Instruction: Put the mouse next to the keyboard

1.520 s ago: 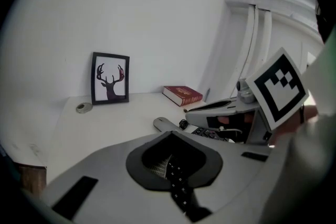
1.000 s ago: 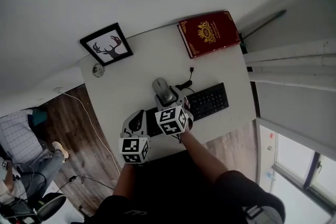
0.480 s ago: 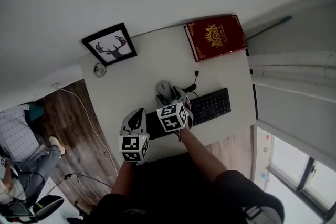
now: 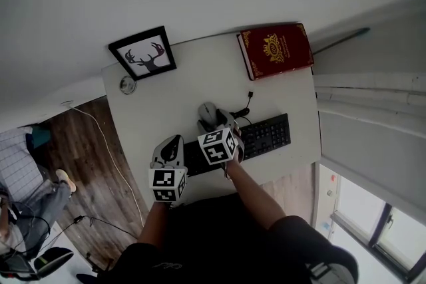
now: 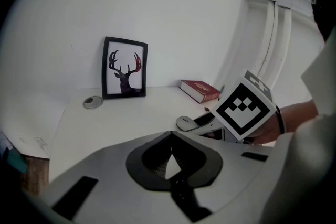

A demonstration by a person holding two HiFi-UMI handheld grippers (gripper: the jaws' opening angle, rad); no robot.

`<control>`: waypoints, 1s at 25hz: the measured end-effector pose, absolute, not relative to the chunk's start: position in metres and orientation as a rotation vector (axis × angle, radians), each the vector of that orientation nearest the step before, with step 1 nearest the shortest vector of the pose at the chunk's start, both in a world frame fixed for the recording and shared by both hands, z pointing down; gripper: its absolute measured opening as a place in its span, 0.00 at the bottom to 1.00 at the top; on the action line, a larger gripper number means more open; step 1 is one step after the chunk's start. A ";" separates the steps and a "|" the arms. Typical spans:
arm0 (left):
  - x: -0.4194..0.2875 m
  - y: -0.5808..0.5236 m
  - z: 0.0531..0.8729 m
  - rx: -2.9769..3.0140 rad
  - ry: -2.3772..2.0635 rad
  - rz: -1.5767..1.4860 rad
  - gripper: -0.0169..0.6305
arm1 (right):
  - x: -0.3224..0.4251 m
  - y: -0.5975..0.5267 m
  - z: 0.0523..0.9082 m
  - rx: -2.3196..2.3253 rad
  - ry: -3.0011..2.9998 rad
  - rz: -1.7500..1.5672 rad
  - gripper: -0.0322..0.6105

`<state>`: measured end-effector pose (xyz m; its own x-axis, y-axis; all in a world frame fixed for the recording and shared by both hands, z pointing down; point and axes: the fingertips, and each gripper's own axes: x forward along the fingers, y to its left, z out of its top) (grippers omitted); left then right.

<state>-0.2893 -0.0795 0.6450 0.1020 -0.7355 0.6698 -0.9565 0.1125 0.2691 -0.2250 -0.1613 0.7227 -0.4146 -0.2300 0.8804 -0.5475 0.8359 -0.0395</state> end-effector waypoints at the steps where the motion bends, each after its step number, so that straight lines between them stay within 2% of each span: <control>1: -0.289 -0.079 0.644 1.671 -1.683 0.393 0.03 | -0.225 -0.161 0.723 0.570 -2.005 0.398 0.53; 10: -0.296 -0.063 0.631 1.661 -1.727 0.385 0.03 | -0.226 -0.162 0.718 0.559 -2.017 0.361 0.52; 25: -0.297 -0.024 0.592 1.753 -1.764 0.354 0.03 | -0.233 -0.137 0.659 0.694 -2.157 0.355 0.52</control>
